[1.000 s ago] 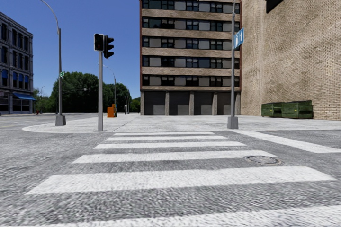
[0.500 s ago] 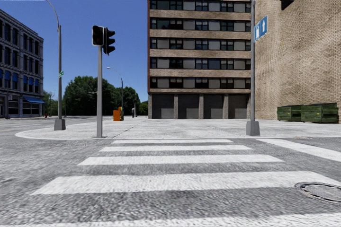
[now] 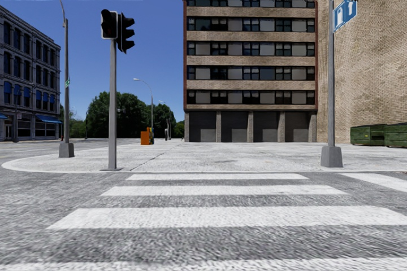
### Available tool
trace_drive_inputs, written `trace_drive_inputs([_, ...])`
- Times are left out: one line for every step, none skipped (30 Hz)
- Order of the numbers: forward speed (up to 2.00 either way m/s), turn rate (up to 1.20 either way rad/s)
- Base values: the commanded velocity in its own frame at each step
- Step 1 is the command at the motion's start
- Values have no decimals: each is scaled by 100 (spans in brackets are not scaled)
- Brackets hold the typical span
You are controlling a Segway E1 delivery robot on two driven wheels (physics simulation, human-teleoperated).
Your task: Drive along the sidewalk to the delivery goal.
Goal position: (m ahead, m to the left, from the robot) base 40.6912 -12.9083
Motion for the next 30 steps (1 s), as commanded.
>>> trace_drive_inputs([200, 22])
trace_drive_inputs([200, 22])
trace_drive_inputs([200, 22])
trace_drive_inputs([200, 22])
trace_drive_inputs([200, 22])
trace_drive_inputs([200, 22])
trace_drive_inputs([200, 22])
trace_drive_inputs([200, 22])
trace_drive_inputs([200, 22])
trace_drive_inputs([200, 22])
trace_drive_inputs([200, 22])
trace_drive_inputs([200, 22])
trace_drive_inputs([200, 22])
trace_drive_inputs([200, 22])
trace_drive_inputs([200, 22])
trace_drive_inputs([200, 22])
trace_drive_inputs([200, 22])
trace_drive_inputs([200, 22])
trace_drive_inputs([200, 22])
trace_drive_inputs([200, 22])
trace_drive_inputs([200, 22])
trace_drive_inputs([200, 23])
trace_drive_inputs([200, 23])
trace_drive_inputs([200, 23])
trace_drive_inputs([200, 23])
trace_drive_inputs([200, 23])
trace_drive_inputs([200, 23])
trace_drive_inputs([200, 23])
trace_drive_inputs([200, 23])
trace_drive_inputs([200, 23])
